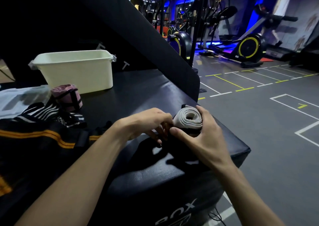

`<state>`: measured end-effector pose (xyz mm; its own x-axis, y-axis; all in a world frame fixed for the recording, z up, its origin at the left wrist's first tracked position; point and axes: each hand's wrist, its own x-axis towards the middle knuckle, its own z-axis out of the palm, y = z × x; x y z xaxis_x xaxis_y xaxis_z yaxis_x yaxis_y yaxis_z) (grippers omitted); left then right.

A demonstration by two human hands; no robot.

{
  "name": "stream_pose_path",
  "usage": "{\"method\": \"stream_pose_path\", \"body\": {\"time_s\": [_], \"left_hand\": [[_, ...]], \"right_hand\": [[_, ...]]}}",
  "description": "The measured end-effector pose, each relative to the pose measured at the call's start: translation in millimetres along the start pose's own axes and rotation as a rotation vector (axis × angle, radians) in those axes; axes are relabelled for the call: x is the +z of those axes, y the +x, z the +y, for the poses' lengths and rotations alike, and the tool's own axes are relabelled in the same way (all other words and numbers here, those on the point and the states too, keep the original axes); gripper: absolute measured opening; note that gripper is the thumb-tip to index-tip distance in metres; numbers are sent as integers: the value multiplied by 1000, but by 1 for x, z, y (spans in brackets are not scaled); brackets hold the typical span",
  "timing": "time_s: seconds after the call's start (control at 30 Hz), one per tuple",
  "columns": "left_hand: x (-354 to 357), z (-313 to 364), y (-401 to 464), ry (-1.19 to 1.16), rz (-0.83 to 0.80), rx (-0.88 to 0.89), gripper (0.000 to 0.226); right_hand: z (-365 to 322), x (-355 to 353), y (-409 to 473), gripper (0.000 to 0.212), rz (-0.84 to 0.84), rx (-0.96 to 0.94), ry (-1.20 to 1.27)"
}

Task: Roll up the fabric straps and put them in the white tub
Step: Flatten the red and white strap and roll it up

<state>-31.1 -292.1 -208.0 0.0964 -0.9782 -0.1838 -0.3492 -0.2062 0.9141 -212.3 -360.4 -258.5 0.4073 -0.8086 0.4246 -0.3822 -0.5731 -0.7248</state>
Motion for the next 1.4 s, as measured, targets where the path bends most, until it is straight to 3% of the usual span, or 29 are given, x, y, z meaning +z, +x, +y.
{"method": "stream_pose_path", "body": {"time_s": [0.1, 0.27, 0.37, 0.47, 0.57, 0.73, 0.9, 1.07, 1.17, 1.27, 1.33, 1.4], "left_hand": [[2, 0, 4, 5, 56, 35, 28], [-1, -9, 12, 99, 113, 128, 29], [0, -18, 20, 69, 183, 182, 34], [2, -24, 26, -9, 223, 124, 33], [1, -26, 22, -14, 203, 41, 30], [22, -18, -8, 29, 419, 54, 31], [27, -28, -69, -103, 593, 39, 32], [18, -44, -138, -204, 600, 67, 20], [9, -49, -161, -57, 617, 145, 30], [-7, -52, -183, 241, 835, 214, 31], [-24, -60, -198, 504, 972, 207, 30], [-40, -67, -210, 689, 1009, 117, 33]], "right_hand": [[2, 2, 2, 107, 21, -6, 97], [6, 1, 7, 73, -93, -45, 240], [7, -1, 9, 65, -126, -77, 289], [4, -1, 7, 61, -114, -113, 287], [-1, 3, 1, 64, -98, -100, 263], [-10, 3, -14, 71, -48, -20, 211], [-26, 15, -34, 76, -156, -143, 351], [-48, 43, -42, 94, -245, -242, 328], [-59, 47, -40, 87, -267, -316, 267], [-64, 44, -37, 73, -255, -290, 277], [-65, 41, -36, 68, -235, -243, 319], [-69, 38, -33, 65, -166, -204, 383]]}}
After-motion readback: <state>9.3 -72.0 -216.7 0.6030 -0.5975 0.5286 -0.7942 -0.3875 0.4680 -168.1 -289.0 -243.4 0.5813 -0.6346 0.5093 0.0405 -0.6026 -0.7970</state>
